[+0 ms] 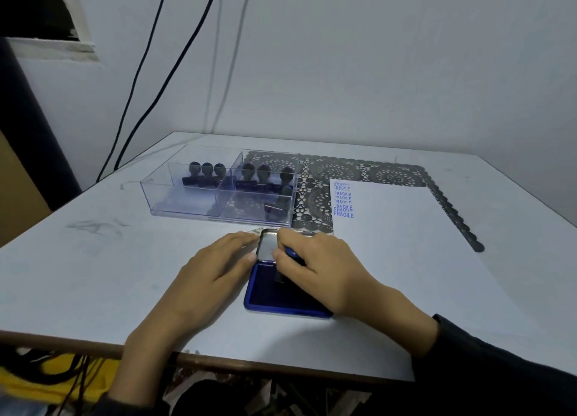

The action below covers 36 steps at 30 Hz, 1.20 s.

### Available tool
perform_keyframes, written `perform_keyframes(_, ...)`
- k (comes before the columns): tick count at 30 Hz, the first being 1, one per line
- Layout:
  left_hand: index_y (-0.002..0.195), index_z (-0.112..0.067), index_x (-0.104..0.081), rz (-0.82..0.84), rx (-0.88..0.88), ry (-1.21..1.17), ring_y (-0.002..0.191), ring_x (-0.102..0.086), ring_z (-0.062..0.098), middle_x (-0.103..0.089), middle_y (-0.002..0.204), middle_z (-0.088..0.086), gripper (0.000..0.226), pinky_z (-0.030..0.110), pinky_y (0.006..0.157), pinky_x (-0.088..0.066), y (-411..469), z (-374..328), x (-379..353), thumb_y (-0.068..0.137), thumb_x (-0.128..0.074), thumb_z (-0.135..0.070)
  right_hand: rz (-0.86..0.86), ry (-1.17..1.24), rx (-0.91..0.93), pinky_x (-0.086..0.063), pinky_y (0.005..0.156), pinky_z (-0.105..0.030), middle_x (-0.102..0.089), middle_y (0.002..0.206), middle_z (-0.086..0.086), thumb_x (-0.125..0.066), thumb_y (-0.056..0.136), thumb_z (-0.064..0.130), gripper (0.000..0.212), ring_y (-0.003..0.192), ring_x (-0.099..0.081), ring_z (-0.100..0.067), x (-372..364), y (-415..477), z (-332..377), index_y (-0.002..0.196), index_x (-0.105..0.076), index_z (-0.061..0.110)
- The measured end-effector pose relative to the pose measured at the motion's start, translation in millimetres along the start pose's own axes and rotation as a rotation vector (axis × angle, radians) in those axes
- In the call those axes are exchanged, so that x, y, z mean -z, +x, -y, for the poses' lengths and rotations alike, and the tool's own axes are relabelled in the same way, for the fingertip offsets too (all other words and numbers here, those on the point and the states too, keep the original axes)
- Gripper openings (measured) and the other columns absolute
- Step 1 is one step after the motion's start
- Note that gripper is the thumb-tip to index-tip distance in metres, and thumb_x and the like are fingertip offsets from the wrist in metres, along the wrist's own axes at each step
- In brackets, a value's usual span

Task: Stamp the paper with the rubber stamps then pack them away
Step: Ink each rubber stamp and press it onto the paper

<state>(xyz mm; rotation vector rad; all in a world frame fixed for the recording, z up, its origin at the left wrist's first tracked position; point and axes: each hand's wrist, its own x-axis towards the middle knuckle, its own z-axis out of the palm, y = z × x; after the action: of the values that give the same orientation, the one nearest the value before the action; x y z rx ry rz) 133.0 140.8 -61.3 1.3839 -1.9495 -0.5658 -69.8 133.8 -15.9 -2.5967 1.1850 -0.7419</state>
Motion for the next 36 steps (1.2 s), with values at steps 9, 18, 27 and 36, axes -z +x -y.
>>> perform_keyframes(9, 0.130, -0.035, -0.055, -0.028, -0.194, 0.075, 0.123, -0.042, -0.008, -0.046, 0.135, -0.027, 0.051, 0.025, 0.100, -0.040, 28.3, -37.9, 5.4, 0.088, -0.037, -0.058, -0.223, 0.341, -0.245, -0.035, 0.057, -0.025, -0.050, 0.057, 0.011, -0.061, 0.090, 0.024, 0.019, 0.052, -0.043, -0.006, 72.3, 35.0, -69.5, 0.077, -0.054, 0.012)
perform_keyframes(18, 0.122, -0.024, -0.059, 0.344, -0.289, 0.411, 0.113, -0.052, 0.009, -0.056, 0.123, -0.012, 0.053, 0.039, 0.089, -0.047, 87.0, -70.2, -35.3, 0.088, -0.031, -0.054, -0.166, -0.163, -0.336, -0.028, 0.053, -0.030, -0.047, 0.059, -0.006, -0.044, 0.096, 0.045, 0.047, 0.055, -0.042, -0.019, 46.4, 65.2, -130.8, 0.066, -0.046, 0.009)
perform_keyframes(27, 0.127, -0.023, -0.057, 0.361, -0.324, 0.501, 0.118, -0.047, 0.014, -0.052, 0.131, -0.013, 0.067, 0.038, 0.095, -0.042, 85.4, -68.7, -50.6, 0.088, -0.021, -0.064, -0.099, -0.144, -0.245, -0.021, 0.050, -0.031, -0.033, 0.050, 0.003, -0.048, 0.095, 0.027, 0.044, 0.047, -0.029, -0.014, 40.8, 66.1, -132.7, 0.057, -0.029, 0.019)
perform_keyframes(36, 0.127, -0.025, -0.057, 0.344, -0.316, 0.486, 0.118, -0.045, 0.015, -0.052, 0.131, -0.013, 0.063, 0.038, 0.096, -0.042, 83.8, -67.9, -51.3, 0.089, -0.023, -0.062, -0.140, -0.251, -0.281, -0.020, 0.046, -0.030, -0.037, 0.051, 0.004, -0.045, 0.097, 0.028, 0.042, 0.047, -0.032, -0.013, 29.2, 62.4, -129.9, 0.058, -0.028, 0.021)
